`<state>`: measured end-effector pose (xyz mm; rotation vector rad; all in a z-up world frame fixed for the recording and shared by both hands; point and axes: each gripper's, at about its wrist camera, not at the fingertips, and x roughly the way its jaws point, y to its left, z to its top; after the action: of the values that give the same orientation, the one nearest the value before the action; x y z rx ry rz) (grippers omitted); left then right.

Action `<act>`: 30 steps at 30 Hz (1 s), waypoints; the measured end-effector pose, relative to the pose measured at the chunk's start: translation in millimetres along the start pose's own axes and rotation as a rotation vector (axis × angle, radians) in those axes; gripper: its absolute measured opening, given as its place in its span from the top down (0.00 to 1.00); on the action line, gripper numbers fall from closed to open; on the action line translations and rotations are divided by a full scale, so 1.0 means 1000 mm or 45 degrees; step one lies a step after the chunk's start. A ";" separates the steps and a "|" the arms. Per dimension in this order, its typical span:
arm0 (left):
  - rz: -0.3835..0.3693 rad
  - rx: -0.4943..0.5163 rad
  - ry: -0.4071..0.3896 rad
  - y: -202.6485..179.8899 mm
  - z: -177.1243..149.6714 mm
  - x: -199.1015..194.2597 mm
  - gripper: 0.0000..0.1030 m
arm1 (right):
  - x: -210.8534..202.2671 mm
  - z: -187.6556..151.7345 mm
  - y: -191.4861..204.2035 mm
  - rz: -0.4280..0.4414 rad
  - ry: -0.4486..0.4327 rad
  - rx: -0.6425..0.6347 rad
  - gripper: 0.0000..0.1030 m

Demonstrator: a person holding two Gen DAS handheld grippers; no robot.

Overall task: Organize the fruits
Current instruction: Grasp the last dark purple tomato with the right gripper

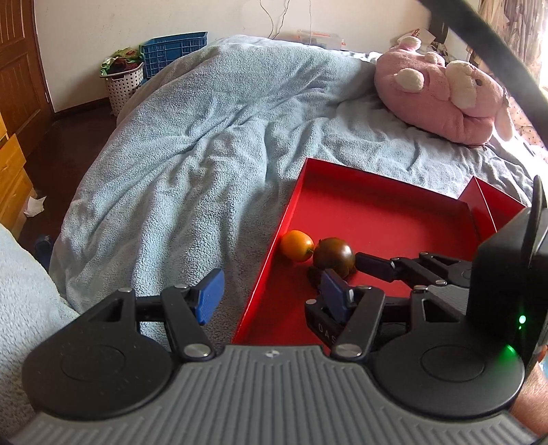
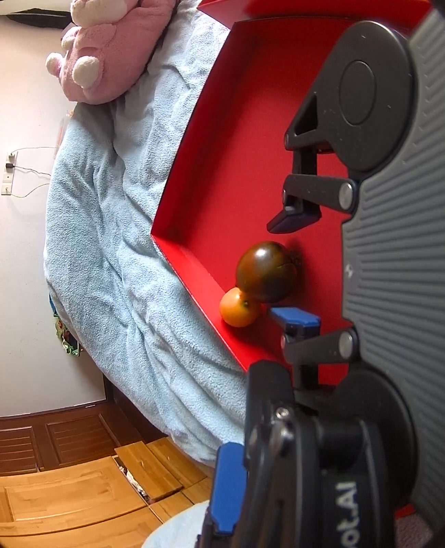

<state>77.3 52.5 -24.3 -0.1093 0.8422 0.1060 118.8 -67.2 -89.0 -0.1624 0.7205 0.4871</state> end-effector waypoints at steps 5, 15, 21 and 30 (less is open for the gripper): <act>-0.018 0.024 -0.021 -0.006 0.001 0.002 0.34 | -0.004 -0.001 -0.010 -0.033 0.007 0.066 0.60; -0.099 0.097 0.011 -0.026 0.008 0.021 0.35 | -0.071 -0.021 -0.043 -0.139 -0.049 0.307 0.60; -0.074 0.144 0.094 -0.037 0.006 0.045 0.47 | -0.088 -0.029 -0.060 -0.184 -0.078 0.371 0.60; 0.031 0.201 0.050 -0.053 0.014 0.072 0.46 | -0.096 -0.026 -0.056 -0.151 -0.088 0.334 0.60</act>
<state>142.7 6.0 -66.0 0.0472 0.8879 0.0604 68.3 -160.2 -45.6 0.0573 0.6962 0.2804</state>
